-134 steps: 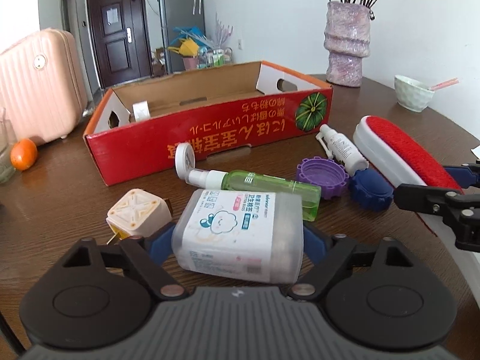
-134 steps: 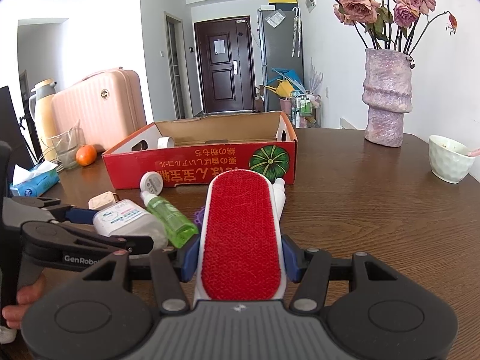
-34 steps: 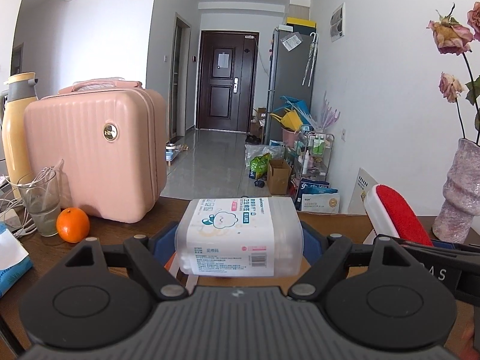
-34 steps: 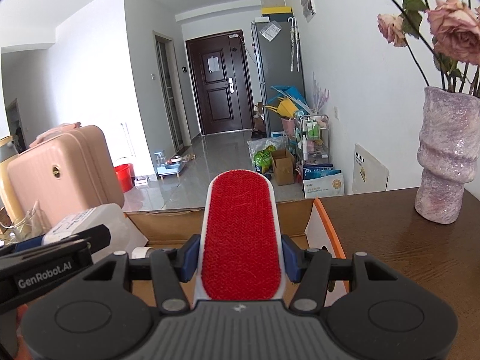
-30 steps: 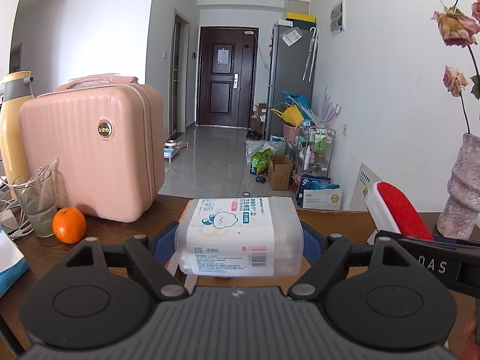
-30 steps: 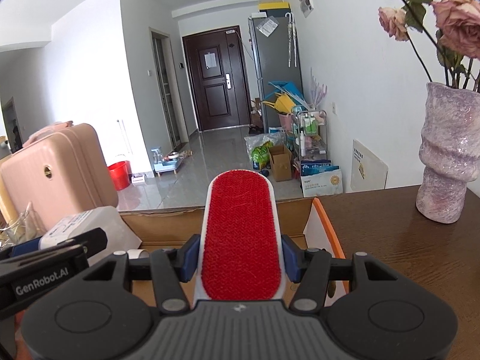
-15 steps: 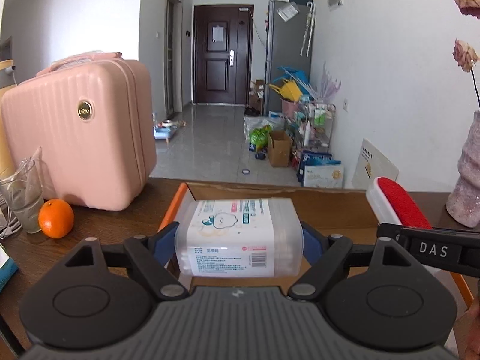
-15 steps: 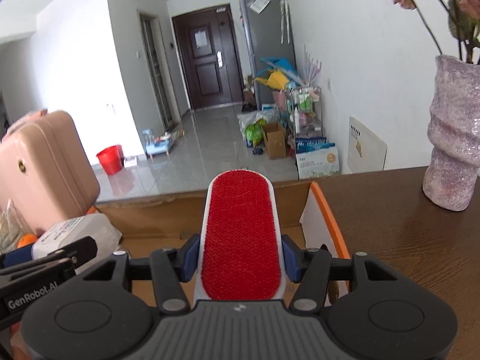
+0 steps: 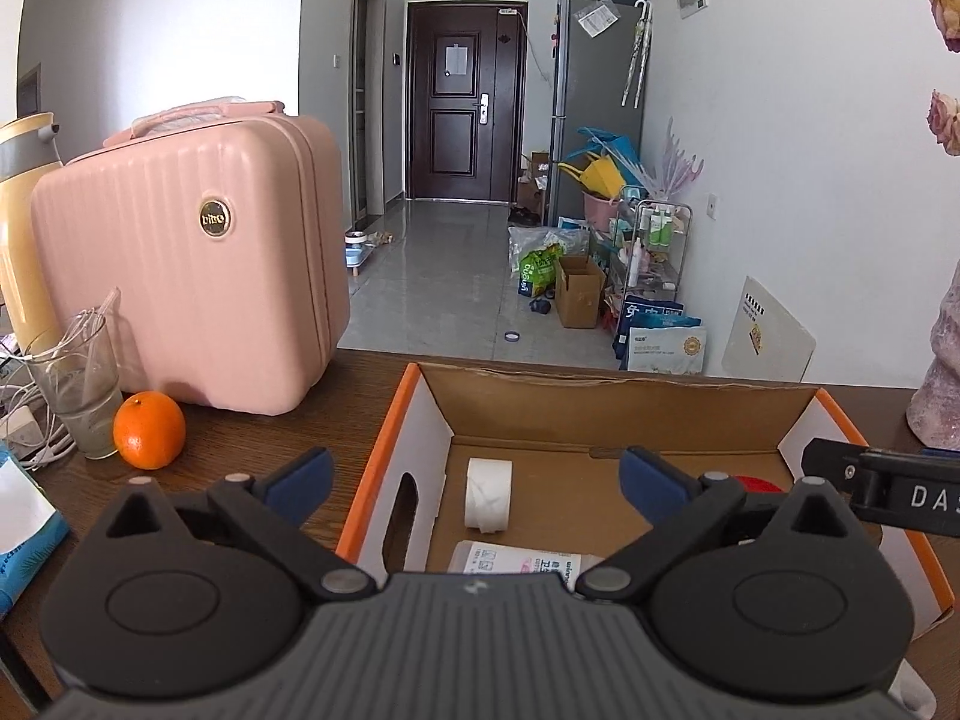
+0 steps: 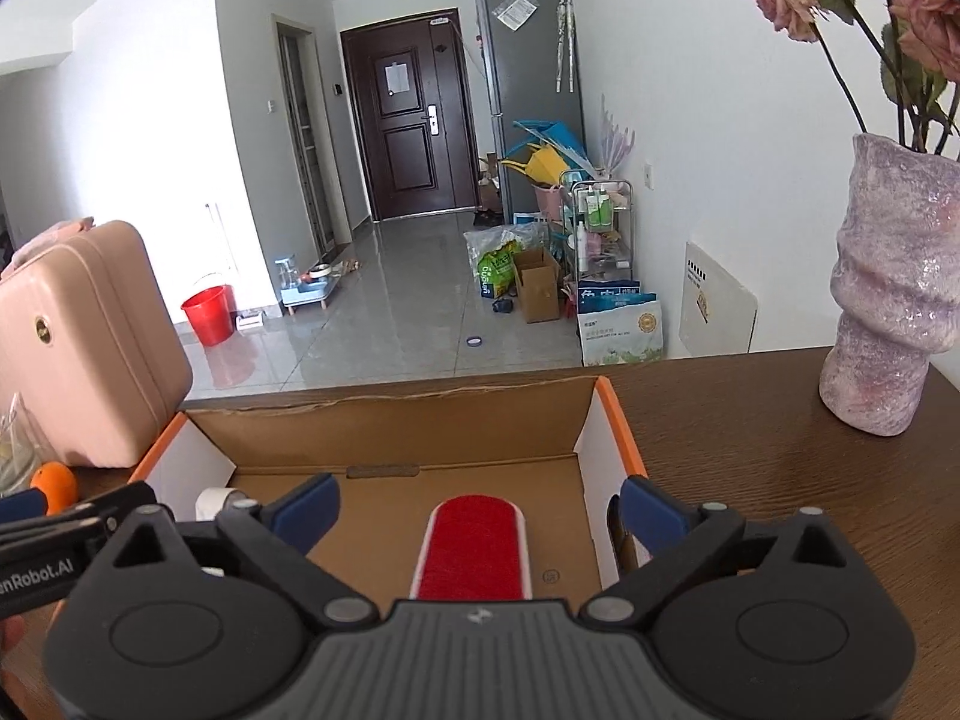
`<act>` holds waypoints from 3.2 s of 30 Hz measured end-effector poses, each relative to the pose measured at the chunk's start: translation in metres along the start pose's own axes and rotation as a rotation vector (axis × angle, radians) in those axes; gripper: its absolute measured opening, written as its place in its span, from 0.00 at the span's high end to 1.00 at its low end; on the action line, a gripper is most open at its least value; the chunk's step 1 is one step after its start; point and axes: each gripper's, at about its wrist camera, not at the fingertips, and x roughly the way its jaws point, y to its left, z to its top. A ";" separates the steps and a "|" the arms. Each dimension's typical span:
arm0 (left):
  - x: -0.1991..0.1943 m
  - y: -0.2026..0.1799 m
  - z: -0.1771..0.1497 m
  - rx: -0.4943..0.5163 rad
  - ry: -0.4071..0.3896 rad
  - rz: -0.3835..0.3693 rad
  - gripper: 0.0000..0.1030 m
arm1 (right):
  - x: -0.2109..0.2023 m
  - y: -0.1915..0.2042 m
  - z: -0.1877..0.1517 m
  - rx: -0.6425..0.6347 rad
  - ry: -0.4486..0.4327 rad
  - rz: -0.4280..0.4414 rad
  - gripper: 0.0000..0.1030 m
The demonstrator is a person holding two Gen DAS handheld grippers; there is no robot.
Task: Organize rigid objects
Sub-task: 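Open both tools to drop the wet-wipe pack and lint roller into the box, then move the right tool to the purple bottle cap and close on it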
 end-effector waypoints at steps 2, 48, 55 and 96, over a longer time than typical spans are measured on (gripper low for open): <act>-0.003 0.000 0.000 0.004 -0.004 0.000 0.00 | -0.002 0.001 -0.001 -0.008 -0.003 -0.003 0.00; -0.148 0.034 -0.085 0.012 -0.120 -0.047 0.00 | -0.163 0.007 -0.112 -0.127 -0.220 0.024 0.00; -0.169 0.038 -0.105 0.020 -0.111 -0.049 0.00 | -0.184 0.001 -0.135 -0.123 -0.220 0.018 0.00; -0.178 0.063 -0.134 0.002 -0.031 -0.063 0.00 | -0.139 0.017 -0.181 -0.303 -0.044 -0.006 0.30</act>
